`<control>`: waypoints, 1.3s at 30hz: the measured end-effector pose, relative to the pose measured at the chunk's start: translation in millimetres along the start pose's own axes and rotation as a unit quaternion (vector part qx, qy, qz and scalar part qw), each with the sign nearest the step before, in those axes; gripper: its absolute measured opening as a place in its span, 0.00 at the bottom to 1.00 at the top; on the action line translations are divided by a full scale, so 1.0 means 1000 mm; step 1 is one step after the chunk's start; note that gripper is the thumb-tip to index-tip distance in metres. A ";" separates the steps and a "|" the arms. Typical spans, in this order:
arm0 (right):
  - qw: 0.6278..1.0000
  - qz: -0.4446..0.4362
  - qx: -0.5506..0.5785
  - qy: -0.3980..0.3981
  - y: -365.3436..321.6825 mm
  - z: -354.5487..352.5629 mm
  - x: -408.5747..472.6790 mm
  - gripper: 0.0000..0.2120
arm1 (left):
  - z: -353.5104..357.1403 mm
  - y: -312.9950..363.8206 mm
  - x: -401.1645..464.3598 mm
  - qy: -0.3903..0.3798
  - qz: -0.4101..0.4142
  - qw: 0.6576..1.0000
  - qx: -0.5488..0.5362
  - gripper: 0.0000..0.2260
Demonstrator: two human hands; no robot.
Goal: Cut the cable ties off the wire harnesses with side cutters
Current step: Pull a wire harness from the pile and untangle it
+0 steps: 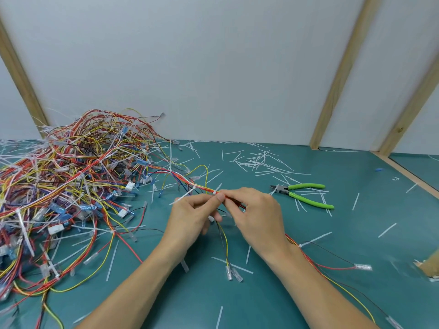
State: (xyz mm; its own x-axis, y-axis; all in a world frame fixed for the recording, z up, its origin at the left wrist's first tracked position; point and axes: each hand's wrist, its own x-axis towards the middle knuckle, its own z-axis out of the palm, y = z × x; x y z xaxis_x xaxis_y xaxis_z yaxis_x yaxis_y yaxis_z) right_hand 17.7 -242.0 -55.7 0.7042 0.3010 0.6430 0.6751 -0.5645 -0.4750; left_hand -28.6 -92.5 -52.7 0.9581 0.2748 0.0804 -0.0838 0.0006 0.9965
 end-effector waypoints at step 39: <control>0.742 0.361 0.473 -0.308 0.029 -0.039 0.023 0.21 | -0.041 0.010 0.023 0.145 -0.061 0.943 -0.293 0.05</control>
State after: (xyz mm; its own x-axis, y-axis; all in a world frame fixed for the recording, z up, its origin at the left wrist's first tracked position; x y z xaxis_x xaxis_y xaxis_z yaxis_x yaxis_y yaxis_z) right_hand 45.0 -281.1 -31.4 0.7276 0.6415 -0.2431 -0.2798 -0.0460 -0.9589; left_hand -18.7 -46.7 -41.7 0.8623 0.4897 -0.1287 -0.1956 0.5567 0.8074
